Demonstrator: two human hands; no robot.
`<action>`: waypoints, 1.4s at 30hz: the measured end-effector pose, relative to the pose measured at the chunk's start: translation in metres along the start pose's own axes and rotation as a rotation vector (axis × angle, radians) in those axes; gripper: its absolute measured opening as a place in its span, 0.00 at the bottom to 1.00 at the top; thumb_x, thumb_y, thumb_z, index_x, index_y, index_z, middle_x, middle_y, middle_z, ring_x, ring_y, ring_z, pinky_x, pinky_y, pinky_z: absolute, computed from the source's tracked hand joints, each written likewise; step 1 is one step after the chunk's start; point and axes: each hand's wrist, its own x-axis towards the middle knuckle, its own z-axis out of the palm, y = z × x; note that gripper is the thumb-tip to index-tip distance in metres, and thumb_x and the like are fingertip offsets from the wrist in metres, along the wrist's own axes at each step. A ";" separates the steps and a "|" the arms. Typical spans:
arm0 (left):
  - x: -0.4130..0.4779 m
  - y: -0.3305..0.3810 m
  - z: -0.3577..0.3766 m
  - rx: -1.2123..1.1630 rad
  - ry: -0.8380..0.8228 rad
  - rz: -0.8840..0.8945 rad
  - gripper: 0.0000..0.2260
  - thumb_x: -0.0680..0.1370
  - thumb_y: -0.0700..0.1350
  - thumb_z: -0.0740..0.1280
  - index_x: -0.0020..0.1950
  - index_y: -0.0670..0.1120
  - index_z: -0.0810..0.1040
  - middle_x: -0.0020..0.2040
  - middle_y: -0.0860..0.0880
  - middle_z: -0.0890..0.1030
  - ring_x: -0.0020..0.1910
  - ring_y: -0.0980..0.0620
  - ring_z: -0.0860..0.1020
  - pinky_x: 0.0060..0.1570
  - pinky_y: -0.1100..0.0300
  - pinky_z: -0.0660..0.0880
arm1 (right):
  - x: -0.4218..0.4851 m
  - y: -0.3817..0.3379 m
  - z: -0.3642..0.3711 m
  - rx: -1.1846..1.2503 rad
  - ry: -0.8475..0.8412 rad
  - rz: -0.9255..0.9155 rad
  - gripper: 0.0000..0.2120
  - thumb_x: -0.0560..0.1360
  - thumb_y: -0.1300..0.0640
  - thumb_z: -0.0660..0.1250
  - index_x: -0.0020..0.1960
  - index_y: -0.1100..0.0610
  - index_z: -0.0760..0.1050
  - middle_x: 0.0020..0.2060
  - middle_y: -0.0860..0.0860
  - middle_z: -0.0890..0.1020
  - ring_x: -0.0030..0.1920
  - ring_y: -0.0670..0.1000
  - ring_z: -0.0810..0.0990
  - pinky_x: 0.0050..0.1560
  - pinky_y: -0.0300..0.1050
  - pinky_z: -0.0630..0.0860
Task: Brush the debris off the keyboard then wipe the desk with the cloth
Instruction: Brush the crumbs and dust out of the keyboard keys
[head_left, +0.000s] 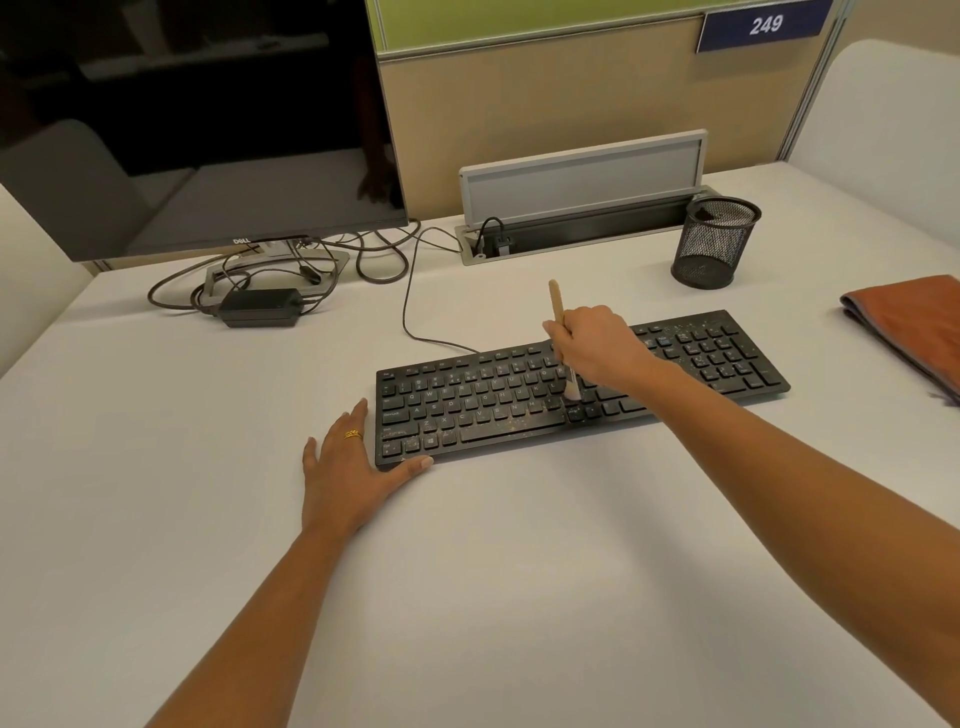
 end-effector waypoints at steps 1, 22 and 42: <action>0.000 0.000 0.000 0.002 0.000 0.000 0.53 0.60 0.73 0.61 0.78 0.47 0.54 0.76 0.49 0.62 0.76 0.52 0.57 0.75 0.48 0.44 | 0.000 -0.001 -0.001 0.024 0.028 0.004 0.22 0.82 0.51 0.51 0.48 0.67 0.77 0.43 0.61 0.83 0.43 0.60 0.81 0.49 0.54 0.76; 0.000 -0.001 0.001 -0.006 0.008 0.000 0.52 0.61 0.73 0.62 0.78 0.47 0.55 0.76 0.49 0.62 0.76 0.52 0.58 0.75 0.48 0.45 | -0.002 0.004 0.002 0.029 0.146 -0.012 0.22 0.82 0.52 0.52 0.46 0.65 0.77 0.34 0.56 0.78 0.35 0.53 0.75 0.37 0.43 0.67; -0.001 0.001 0.000 0.004 0.006 -0.002 0.52 0.60 0.73 0.62 0.78 0.47 0.55 0.76 0.49 0.62 0.75 0.52 0.58 0.75 0.48 0.45 | -0.001 0.008 0.001 -0.014 0.072 0.042 0.20 0.82 0.52 0.51 0.43 0.64 0.75 0.41 0.59 0.82 0.35 0.54 0.75 0.37 0.45 0.69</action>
